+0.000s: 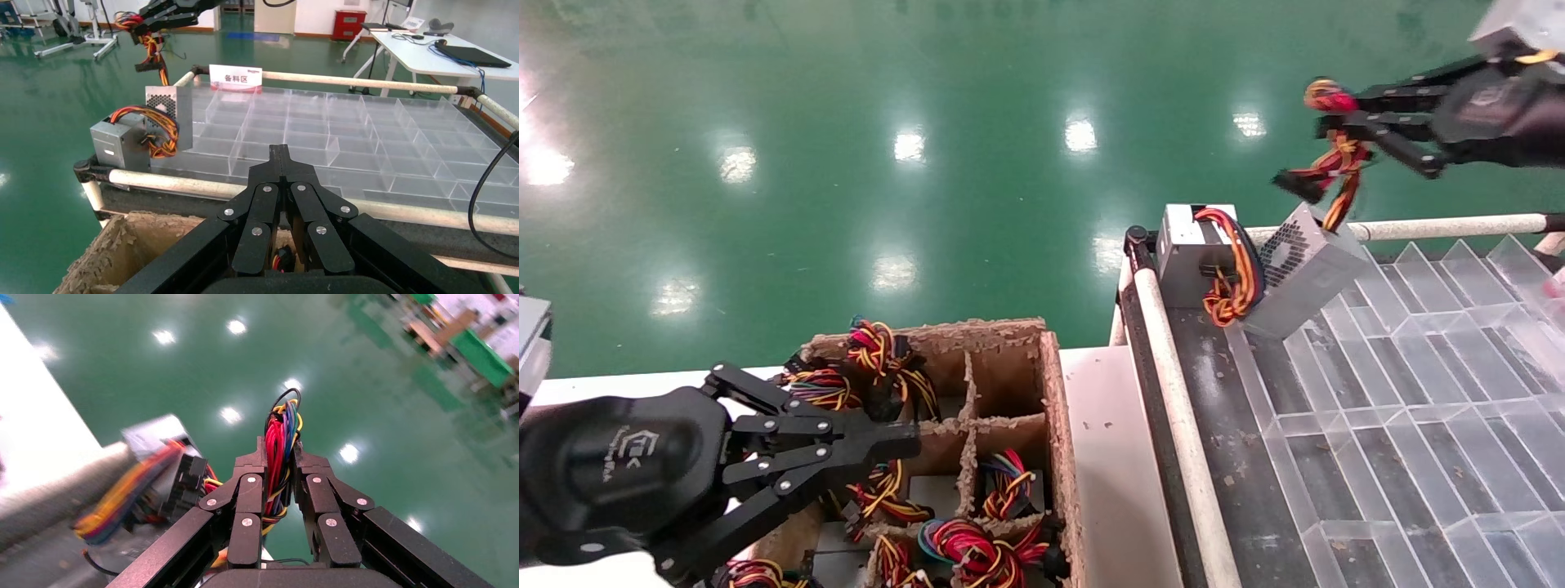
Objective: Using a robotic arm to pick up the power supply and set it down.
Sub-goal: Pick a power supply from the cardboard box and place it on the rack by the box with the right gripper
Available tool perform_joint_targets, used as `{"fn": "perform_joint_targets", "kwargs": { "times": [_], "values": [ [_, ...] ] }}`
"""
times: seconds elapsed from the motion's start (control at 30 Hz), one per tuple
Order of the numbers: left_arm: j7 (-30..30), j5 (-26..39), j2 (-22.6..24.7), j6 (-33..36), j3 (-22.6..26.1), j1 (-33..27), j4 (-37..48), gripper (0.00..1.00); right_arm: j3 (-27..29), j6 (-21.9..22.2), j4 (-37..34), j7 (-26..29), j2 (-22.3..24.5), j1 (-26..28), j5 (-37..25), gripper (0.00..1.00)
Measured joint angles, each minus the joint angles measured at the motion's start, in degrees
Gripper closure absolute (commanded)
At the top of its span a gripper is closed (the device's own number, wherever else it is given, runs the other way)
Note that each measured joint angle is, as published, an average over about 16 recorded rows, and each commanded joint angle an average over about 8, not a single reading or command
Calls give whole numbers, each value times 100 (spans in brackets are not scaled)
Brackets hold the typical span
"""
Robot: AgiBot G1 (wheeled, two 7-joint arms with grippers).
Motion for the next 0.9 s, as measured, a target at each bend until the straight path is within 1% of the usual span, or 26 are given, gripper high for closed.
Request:
{"fn": "perform_joint_targets", "kwargs": {
  "times": [0.23,0.5,0.63,0.9],
  "values": [
    [0,0,0,0,0,0,0,100,5,181,-86,-107,-46,-35,2,100],
    [0,0,0,0,0,0,0,100,125,426,-132,-311,-350,-226,176,100],
    [0,0,0,0,0,0,0,100,202,649,-145,-434,-542,-335,285,100],
    [0,0,0,0,0,0,0,100,339,1246,-164,-664,-883,-525,481,100]
  ]
}}
